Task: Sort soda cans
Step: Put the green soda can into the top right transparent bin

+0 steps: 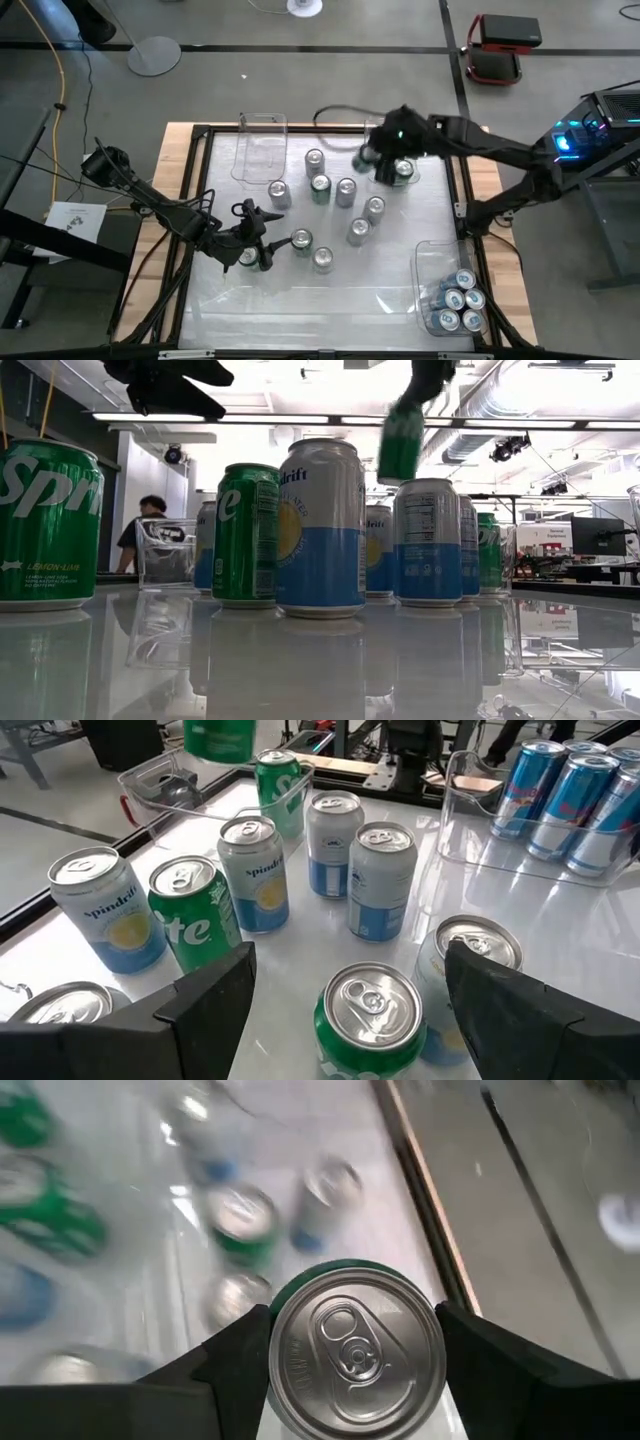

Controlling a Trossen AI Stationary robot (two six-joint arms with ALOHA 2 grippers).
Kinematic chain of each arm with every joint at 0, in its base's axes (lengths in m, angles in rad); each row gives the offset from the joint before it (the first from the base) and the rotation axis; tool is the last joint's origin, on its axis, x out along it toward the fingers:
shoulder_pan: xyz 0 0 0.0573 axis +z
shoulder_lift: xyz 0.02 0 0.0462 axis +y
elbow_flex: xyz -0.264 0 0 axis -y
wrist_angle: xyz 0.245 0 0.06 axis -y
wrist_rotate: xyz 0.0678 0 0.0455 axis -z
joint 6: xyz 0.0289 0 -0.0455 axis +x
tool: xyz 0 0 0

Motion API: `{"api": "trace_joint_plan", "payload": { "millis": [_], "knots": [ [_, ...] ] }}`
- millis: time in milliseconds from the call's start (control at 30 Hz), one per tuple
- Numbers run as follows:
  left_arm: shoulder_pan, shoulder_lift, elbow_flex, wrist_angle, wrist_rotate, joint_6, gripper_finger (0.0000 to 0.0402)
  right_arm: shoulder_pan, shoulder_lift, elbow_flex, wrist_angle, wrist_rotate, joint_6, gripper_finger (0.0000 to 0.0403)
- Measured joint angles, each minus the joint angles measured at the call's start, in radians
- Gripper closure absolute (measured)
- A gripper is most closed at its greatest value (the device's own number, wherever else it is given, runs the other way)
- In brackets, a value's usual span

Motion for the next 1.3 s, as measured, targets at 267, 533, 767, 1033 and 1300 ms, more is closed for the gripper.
{"api": "trace_joint_plan", "payload": {
  "millis": [267, 533, 767, 1033, 1300],
  "knots": [
    [0.0, 0.0, 0.0, 0.0, 0.0, 0.0, 0.0099, -0.253, -0.009, -0.203, 0.071, -0.135, -0.039, 0.0165],
    [0.0, 0.0, 0.0, 0.0, 0.0, 0.0, 0.0099, -0.333, -0.001, -0.361, 0.124, -0.224, -0.081, 0.0165],
    [0.0, 0.0, 0.0, 0.0, 0.0, 0.001, 0.0099, -0.343, -0.001, -0.467, 0.215, -0.291, -0.076, 0.0164],
    [0.007, 0.0, 0.0, 0.0, 0.0, 0.001, 0.0099, -0.343, -0.006, -0.528, 0.24, -0.31, -0.073, 0.0155],
    [0.02, 0.0, 0.0, 0.0, 0.0, 0.001, 0.0099, -0.343, -0.004, -0.538, 0.25, -0.354, -0.075, 0.0121]
  ]
}}
